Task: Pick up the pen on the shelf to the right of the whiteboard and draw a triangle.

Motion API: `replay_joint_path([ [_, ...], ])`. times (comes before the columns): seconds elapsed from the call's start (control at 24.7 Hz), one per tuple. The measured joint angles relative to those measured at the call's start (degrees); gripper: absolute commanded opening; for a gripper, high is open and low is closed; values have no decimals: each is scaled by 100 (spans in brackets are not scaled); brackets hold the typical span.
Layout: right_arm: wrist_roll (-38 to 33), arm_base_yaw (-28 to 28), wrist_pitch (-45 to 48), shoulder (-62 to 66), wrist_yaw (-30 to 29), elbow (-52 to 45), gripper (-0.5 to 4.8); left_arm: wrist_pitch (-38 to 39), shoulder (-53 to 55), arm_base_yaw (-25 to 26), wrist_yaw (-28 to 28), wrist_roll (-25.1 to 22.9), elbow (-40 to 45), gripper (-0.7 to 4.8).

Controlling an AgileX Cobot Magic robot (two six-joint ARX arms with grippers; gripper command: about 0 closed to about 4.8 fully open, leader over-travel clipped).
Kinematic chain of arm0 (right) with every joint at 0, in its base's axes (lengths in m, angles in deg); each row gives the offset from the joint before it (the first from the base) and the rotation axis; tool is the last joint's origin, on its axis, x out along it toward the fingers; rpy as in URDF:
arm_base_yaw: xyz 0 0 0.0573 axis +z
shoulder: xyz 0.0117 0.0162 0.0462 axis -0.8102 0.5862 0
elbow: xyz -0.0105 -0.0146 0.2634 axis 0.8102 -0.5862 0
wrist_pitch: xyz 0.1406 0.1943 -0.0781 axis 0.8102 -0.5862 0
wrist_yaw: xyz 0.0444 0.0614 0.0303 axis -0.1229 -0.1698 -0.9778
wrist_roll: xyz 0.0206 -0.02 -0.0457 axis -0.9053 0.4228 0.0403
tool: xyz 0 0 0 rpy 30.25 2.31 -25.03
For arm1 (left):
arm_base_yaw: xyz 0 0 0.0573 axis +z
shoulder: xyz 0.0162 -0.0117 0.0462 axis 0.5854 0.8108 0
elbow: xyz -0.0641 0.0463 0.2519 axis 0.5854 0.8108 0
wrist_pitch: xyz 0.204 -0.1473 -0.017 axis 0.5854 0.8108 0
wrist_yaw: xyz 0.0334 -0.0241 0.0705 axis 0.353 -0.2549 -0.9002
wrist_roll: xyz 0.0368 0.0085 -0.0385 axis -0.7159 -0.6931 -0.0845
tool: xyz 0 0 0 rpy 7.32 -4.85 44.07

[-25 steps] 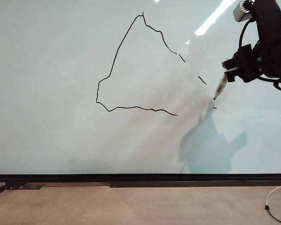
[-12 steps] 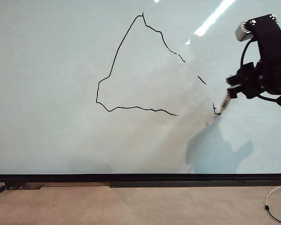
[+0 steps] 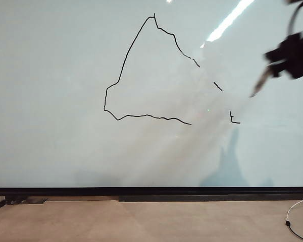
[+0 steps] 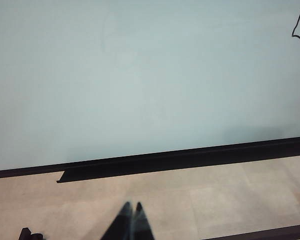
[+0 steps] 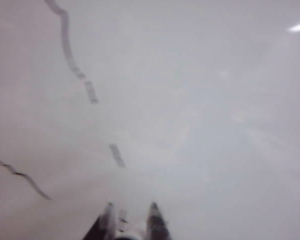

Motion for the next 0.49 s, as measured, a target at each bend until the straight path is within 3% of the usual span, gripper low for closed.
replay_joint_path([
  [0.2,-2,-98,-527,-1731,389,-741,-3,-2,0,0,0,0,0,-5],
  [0.49,-116,-236,-3294,-3978,789,-793,-3,0,0,-2,0,0,0,-5],
])
